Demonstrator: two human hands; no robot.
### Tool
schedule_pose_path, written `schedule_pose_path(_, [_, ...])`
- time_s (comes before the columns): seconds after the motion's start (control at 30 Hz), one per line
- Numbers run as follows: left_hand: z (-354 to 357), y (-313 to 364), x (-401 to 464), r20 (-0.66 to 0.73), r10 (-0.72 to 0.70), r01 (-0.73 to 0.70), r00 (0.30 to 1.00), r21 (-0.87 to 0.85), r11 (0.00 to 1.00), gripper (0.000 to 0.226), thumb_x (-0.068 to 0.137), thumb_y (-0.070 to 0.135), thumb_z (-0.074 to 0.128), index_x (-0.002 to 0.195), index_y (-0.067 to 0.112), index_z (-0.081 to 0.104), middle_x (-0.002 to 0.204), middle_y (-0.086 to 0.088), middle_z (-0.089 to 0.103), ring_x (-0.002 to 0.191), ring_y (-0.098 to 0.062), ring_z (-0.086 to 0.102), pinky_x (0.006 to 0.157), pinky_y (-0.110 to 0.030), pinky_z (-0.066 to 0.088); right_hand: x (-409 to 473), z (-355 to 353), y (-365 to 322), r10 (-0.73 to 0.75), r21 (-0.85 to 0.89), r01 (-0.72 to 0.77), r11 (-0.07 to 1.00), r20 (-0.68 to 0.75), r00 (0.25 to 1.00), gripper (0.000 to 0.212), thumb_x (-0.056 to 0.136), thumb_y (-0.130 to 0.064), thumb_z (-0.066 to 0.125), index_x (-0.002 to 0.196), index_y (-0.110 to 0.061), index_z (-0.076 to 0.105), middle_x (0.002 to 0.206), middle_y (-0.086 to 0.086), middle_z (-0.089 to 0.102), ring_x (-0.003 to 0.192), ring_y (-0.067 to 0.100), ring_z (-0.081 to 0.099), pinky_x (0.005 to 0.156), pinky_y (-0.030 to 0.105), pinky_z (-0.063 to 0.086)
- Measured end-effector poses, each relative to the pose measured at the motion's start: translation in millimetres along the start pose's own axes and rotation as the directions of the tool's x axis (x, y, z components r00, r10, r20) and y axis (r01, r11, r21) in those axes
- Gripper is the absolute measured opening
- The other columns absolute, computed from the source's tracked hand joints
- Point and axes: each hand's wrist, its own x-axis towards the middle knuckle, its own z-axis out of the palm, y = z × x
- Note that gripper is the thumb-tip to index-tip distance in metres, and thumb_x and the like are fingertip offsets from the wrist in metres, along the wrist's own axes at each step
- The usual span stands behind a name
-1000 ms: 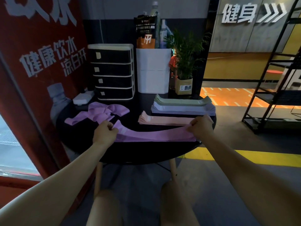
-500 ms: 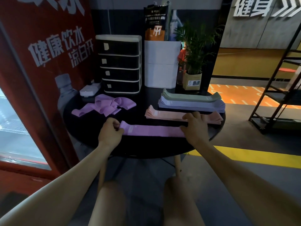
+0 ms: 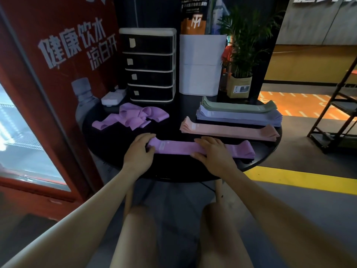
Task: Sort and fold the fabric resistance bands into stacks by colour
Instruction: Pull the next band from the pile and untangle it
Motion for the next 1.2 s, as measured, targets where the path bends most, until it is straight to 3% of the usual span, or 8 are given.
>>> schedule_pose_path(0.3, [0, 0, -3, -0.005, -0.028, 0.028, 1.000, 0.064, 0.998, 0.036, 0.091, 0.008, 0.049, 0.126, 0.016, 0.054, 0.134, 0.002, 0.048, 0.110, -0.015, 0.052, 0.083, -0.021, 0.035, -1, -1, -1, 0.018, 0.039, -0.019, 0.999, 0.011, 1.000, 0.048, 0.095, -0.041, 0.047, 0.138, -0.022, 0.042, 0.140, 0.004, 0.042, 0.127, 0.028, 0.037, 0.106, 0.038, 0.031])
schedule_pose_path(0.5, [-3, 2, -2, 0.017, -0.060, 0.060, 0.998, 0.013, 0.998, 0.032, 0.090, 0.012, 0.055, 0.121, 0.015, 0.057, 0.129, -0.001, 0.046, 0.100, -0.009, 0.049, 0.083, -0.021, 0.036, 1, -1, 0, 0.023, 0.036, -0.023, 0.999, -0.001, 1.000, 0.048, 0.093, -0.042, 0.049, 0.136, -0.021, 0.045, 0.140, 0.002, 0.044, 0.130, 0.027, 0.037, 0.111, 0.040, 0.027])
schedule_pose_path(0.63, [-10, 4, 6, 0.028, -0.082, 0.084, 0.996, -0.079, 0.993, 0.031, 0.090, 0.014, 0.057, 0.121, 0.013, 0.056, 0.130, -0.005, 0.045, 0.113, -0.013, 0.049, 0.089, -0.019, 0.035, 10, -8, -9, 0.020, 0.020, -0.019, 1.000, -0.022, 1.000, 0.044, 0.094, -0.039, 0.050, 0.135, -0.023, 0.047, 0.140, 0.001, 0.042, 0.131, 0.024, 0.035, 0.110, 0.040, 0.022])
schedule_pose_path(0.83, [-24, 3, 42, -0.035, -0.050, 0.048, 0.998, -0.062, 0.997, 0.030, 0.091, 0.013, 0.057, 0.120, 0.008, 0.058, 0.127, -0.007, 0.056, 0.113, -0.016, 0.054, 0.087, -0.017, 0.035, 65, -20, -37, -0.030, 0.146, 0.036, 0.989, -0.047, 0.998, 0.037, 0.089, -0.026, 0.059, 0.125, -0.016, 0.057, 0.127, 0.011, 0.051, 0.116, 0.031, 0.049, 0.099, 0.044, 0.041])
schedule_pose_path(0.97, [-31, -3, 73, -0.046, -0.035, 0.033, 0.998, -0.040, 0.999, 0.031, 0.092, 0.016, 0.056, 0.122, 0.010, 0.056, 0.126, -0.003, 0.055, 0.106, -0.006, 0.050, 0.083, -0.017, 0.034, 111, -18, -51, -0.037, 0.170, 0.036, 0.985, 0.002, 0.999, 0.036, 0.089, -0.019, 0.058, 0.125, -0.012, 0.056, 0.126, 0.014, 0.049, 0.113, 0.032, 0.051, 0.098, 0.039, 0.043])
schedule_pose_path(1.07, [-32, -11, 95, -0.034, -0.013, 0.015, 0.999, 0.039, 0.999, 0.032, 0.092, 0.018, 0.056, 0.123, 0.012, 0.056, 0.127, -0.003, 0.053, 0.115, -0.014, 0.051, 0.084, -0.020, 0.035, 144, -12, -58, -0.064, 0.219, 0.060, 0.974, 0.012, 0.998, 0.033, 0.088, -0.014, 0.059, 0.121, -0.008, 0.058, 0.125, 0.017, 0.051, 0.110, 0.032, 0.055, 0.096, 0.043, 0.045])
schedule_pose_path(1.2, [-34, -23, 120, -0.036, 0.004, 0.000, 0.999, 0.100, 0.995, 0.030, 0.089, 0.017, 0.058, 0.119, 0.016, 0.059, 0.125, -0.004, 0.052, 0.114, -0.018, 0.052, 0.087, -0.024, 0.038, 183, 3, -62, -0.077, 0.182, 0.065, 0.981, 0.060, 0.995, 0.035, 0.086, -0.014, 0.061, 0.121, -0.008, 0.058, 0.125, 0.016, 0.052, 0.110, 0.030, 0.055, 0.092, 0.031, 0.044])
